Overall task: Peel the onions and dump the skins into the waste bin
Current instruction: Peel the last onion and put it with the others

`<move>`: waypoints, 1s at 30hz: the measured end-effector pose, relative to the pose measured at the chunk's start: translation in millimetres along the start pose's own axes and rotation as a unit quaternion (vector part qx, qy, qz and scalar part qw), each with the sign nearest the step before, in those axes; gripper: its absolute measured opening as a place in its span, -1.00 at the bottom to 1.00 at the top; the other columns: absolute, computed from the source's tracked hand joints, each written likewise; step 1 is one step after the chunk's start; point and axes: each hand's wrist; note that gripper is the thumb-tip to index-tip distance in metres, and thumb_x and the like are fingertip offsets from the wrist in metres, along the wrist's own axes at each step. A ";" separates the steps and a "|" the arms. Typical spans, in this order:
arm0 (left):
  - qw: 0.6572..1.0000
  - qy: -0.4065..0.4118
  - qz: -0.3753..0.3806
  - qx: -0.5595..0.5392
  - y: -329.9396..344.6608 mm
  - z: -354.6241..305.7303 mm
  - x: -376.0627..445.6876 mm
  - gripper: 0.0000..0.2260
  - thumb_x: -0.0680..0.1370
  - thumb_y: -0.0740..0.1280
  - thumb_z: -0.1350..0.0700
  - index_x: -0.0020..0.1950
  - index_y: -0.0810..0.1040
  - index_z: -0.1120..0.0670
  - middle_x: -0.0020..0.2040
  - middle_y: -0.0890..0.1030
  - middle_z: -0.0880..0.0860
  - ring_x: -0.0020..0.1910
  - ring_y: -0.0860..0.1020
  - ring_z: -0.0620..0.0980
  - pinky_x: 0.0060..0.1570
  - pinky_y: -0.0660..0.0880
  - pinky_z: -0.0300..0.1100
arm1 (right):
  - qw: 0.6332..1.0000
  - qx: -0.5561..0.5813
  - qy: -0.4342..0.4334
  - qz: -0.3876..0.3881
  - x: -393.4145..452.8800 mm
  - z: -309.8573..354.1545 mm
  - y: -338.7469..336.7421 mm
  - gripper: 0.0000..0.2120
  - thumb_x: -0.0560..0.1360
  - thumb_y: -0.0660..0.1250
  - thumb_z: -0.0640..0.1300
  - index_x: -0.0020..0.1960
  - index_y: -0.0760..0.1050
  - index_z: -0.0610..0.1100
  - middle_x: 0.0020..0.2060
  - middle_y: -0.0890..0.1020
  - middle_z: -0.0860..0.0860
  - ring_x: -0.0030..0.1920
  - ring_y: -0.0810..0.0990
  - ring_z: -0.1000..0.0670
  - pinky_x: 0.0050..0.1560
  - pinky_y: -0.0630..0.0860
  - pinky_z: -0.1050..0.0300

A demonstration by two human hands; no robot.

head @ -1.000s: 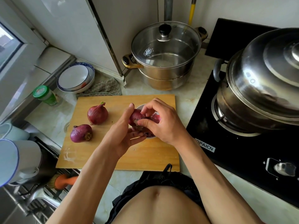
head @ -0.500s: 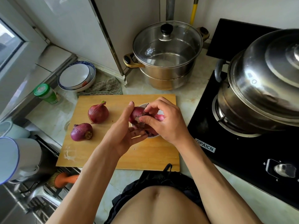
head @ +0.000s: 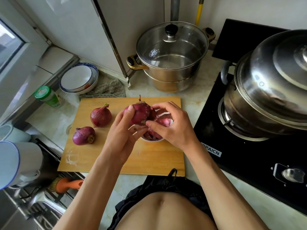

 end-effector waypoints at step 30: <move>0.987 0.016 0.146 -0.062 -3.9 -13.8 0.1 -0.58 0.65 0.21 0.10 0.45 0.44 0.28 0.44 0.47 0.38 0.46 0.40 0.41 0.42 0.44 0.20 | 0.991 0.122 0.053 0.006 10.8 18.5 -1.6 -0.64 0.51 0.43 0.00 0.28 0.58 -0.04 0.17 0.65 0.11 0.19 0.62 0.08 0.07 0.64 -0.09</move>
Point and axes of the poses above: each hand's wrist, its own x-axis towards the middle knuckle, its own y-axis out of the palm, z = x × y
